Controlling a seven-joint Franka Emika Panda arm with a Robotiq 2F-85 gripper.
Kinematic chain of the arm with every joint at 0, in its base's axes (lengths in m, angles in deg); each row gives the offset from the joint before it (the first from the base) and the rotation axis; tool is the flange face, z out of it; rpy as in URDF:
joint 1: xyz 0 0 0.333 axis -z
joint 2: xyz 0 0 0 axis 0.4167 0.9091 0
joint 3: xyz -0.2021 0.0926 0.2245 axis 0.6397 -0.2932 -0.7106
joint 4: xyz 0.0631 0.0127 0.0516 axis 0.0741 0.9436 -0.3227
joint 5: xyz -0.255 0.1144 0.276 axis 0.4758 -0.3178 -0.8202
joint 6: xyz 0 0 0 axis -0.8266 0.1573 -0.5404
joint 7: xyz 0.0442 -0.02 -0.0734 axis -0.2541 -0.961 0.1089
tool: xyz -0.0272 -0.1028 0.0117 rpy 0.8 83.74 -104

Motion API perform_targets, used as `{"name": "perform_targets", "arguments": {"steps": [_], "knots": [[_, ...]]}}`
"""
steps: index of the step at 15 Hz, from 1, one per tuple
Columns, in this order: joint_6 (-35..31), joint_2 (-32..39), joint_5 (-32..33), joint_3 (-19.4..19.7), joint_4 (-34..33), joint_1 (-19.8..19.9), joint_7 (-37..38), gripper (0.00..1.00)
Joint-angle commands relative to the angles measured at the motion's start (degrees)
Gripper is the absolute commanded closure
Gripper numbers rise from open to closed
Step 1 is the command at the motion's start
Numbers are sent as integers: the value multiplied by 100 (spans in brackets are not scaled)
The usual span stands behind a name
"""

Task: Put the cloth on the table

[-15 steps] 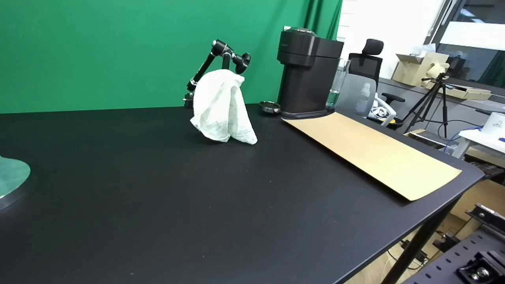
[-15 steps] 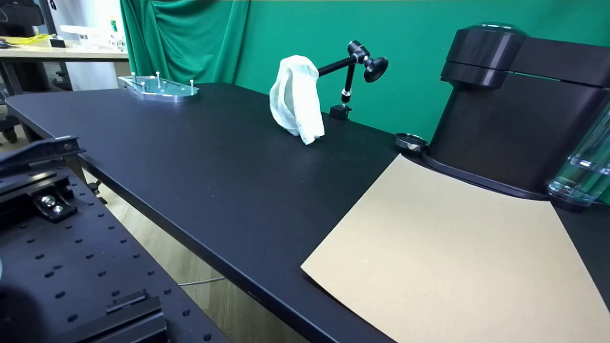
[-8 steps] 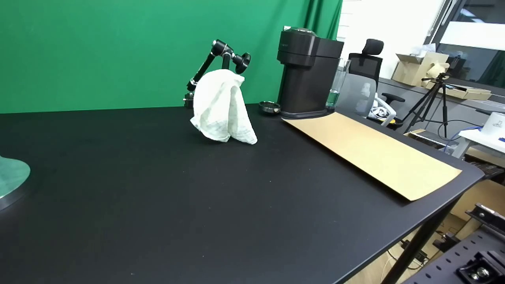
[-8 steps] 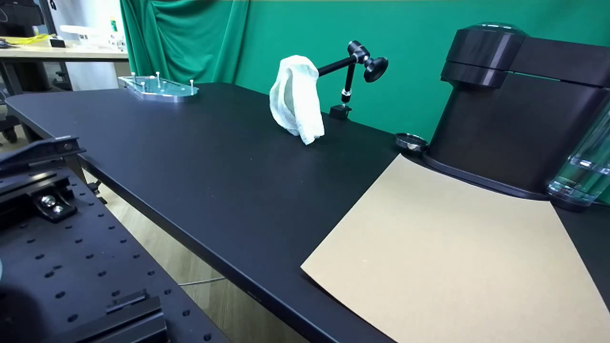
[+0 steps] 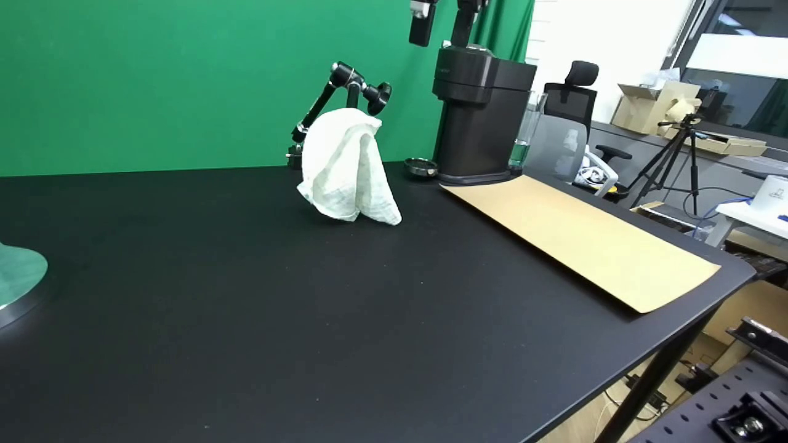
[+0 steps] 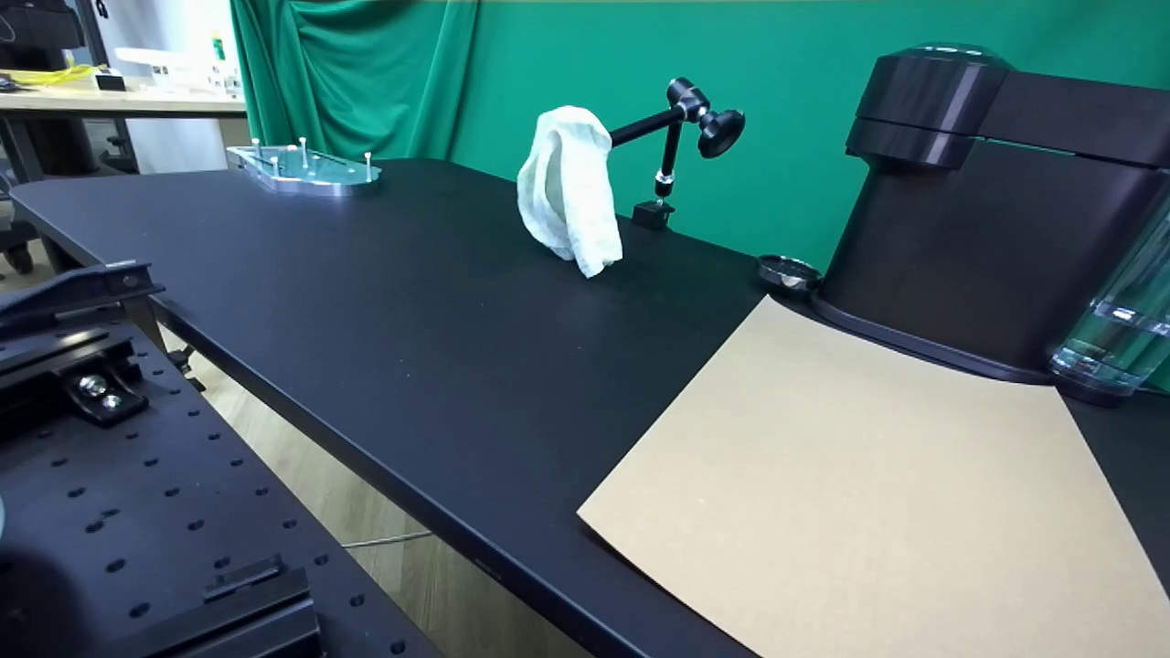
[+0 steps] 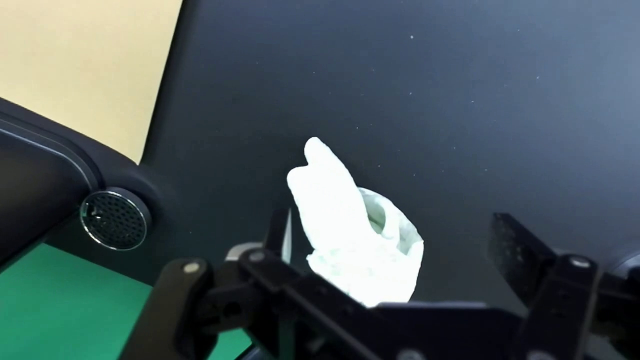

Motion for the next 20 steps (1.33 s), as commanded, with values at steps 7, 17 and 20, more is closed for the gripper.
{"name": "perform_targets", "arguments": {"steps": [7,17,20], "knots": [[139,379,630,-130,-175,106,95,0],[-619,1182,1670,-308,-335,90,24,0],[-1065,1482,1724,-358,-420,84,50,0]]}}
